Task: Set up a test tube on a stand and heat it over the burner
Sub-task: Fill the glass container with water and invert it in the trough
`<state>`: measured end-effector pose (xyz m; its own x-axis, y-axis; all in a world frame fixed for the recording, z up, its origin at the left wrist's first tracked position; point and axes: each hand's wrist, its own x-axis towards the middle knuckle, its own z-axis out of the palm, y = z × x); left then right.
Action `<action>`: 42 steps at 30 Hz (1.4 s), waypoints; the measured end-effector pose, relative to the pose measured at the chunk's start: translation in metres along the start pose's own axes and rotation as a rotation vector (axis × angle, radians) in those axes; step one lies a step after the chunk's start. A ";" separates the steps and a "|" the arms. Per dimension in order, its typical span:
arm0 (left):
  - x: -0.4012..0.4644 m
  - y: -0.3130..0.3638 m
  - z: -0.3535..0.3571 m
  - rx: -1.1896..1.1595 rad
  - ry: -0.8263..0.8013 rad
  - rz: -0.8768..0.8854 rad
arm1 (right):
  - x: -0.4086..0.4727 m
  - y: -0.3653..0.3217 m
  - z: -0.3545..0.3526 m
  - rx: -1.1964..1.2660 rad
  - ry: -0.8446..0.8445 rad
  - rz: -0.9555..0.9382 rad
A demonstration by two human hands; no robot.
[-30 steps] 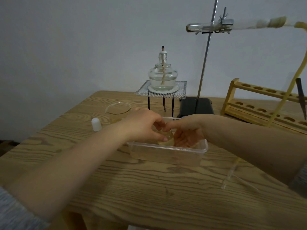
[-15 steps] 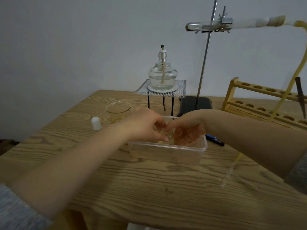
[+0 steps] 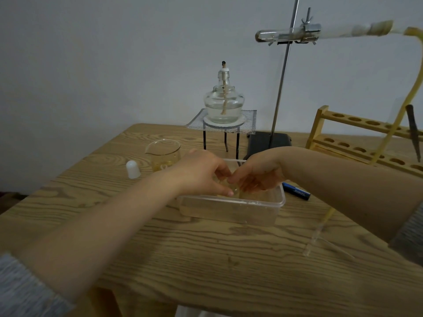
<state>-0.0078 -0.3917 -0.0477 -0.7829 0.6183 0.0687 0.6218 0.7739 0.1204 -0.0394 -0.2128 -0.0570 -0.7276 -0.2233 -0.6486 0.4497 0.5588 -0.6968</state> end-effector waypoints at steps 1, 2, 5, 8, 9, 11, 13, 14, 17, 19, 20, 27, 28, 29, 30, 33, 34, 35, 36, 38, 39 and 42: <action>0.000 0.000 0.000 0.003 -0.001 0.000 | 0.001 0.000 0.000 -0.012 0.003 -0.002; -0.001 0.000 0.000 0.007 -0.003 0.001 | 0.002 0.000 -0.001 -0.015 0.003 -0.004; -0.003 0.001 -0.001 -0.001 -0.008 0.006 | 0.002 0.001 0.000 -0.016 -0.014 -0.020; -0.005 0.001 -0.002 -0.019 -0.022 0.004 | 0.000 0.002 0.002 -0.034 -0.054 -0.042; -0.006 0.001 -0.002 -0.021 -0.024 0.006 | -0.001 0.002 0.002 -0.039 -0.063 -0.045; -0.006 0.002 -0.003 -0.027 -0.026 0.009 | -0.001 0.003 0.003 -0.051 -0.070 -0.046; -0.007 0.001 -0.003 -0.031 -0.034 0.008 | -0.001 0.003 0.003 -0.063 -0.070 -0.049; -0.007 0.001 -0.003 -0.040 -0.039 0.004 | -0.001 0.003 0.004 -0.062 -0.068 -0.051; -0.007 -0.001 -0.003 -0.101 -0.045 -0.003 | 0.000 0.004 0.004 -0.063 -0.064 -0.049; -0.008 -0.001 -0.003 -0.140 -0.052 -0.007 | 0.000 0.004 0.005 -0.070 -0.063 -0.049; -0.008 -0.001 -0.003 -0.157 -0.055 -0.009 | 0.000 0.004 0.005 -0.073 -0.064 -0.052; -0.007 -0.004 -0.004 -0.260 -0.108 -0.058 | -0.002 0.005 0.006 -0.081 -0.054 -0.058; -0.007 -0.004 -0.004 -0.263 -0.110 -0.058 | -0.003 0.005 0.006 -0.080 -0.052 -0.060; -0.007 -0.005 -0.004 -0.261 -0.109 -0.057 | -0.004 0.004 0.007 -0.079 -0.052 -0.061; -0.007 -0.004 -0.004 -0.257 -0.108 -0.056 | -0.004 0.004 0.007 -0.080 -0.050 -0.062; -0.006 -0.004 -0.004 -0.256 -0.109 -0.056 | -0.004 0.004 0.008 -0.088 -0.048 -0.061; -0.006 -0.004 -0.004 -0.255 -0.109 -0.054 | -0.004 0.004 0.008 -0.090 -0.045 -0.061; -0.006 -0.004 -0.003 -0.253 -0.107 -0.053 | -0.004 0.004 0.009 -0.093 -0.040 -0.061; -0.006 -0.004 -0.003 -0.252 -0.105 -0.051 | -0.004 0.004 0.009 -0.098 -0.033 -0.061; -0.007 -0.004 -0.003 -0.247 -0.103 -0.051 | -0.004 0.003 0.009 -0.115 -0.025 -0.065; -0.007 -0.004 -0.004 -0.243 -0.105 -0.051 | -0.005 0.003 0.010 -0.129 -0.024 -0.070; -0.008 -0.003 -0.004 -0.237 -0.110 -0.047 | -0.009 0.001 0.012 -0.169 0.004 -0.095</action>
<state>-0.0036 -0.3998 -0.0443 -0.7956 0.6039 -0.0490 0.5525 0.7563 0.3505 -0.0259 -0.2195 -0.0554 -0.7648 -0.2786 -0.5809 0.2854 0.6618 -0.6932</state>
